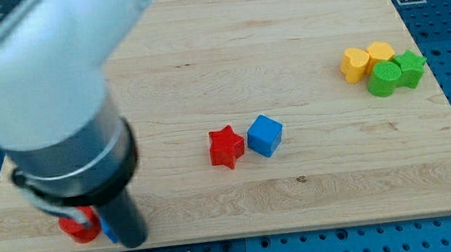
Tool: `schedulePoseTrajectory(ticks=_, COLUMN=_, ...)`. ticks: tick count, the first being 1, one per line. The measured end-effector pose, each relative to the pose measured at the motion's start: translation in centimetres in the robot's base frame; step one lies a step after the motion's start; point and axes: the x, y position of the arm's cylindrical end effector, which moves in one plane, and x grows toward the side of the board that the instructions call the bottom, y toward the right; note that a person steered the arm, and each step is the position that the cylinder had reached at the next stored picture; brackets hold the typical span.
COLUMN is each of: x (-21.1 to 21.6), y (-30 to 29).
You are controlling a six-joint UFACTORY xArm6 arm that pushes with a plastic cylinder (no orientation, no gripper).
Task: Push blue cube diagonally above red star
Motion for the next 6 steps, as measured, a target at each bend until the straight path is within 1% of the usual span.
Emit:
schedulePoseTrajectory(ticks=1, x=0.0, y=-3.7)
schedulePoseTrajectory(ticks=2, x=-0.1, y=-1.9)
schedulePoseTrajectory(ticks=3, x=-0.3, y=4.8)
schedulePoseTrajectory(ticks=4, x=-3.8, y=13.1)
schedulePoseTrajectory(ticks=5, x=-8.4, y=19.8)
schedulePoseTrajectory(ticks=6, x=-11.6, y=22.0)
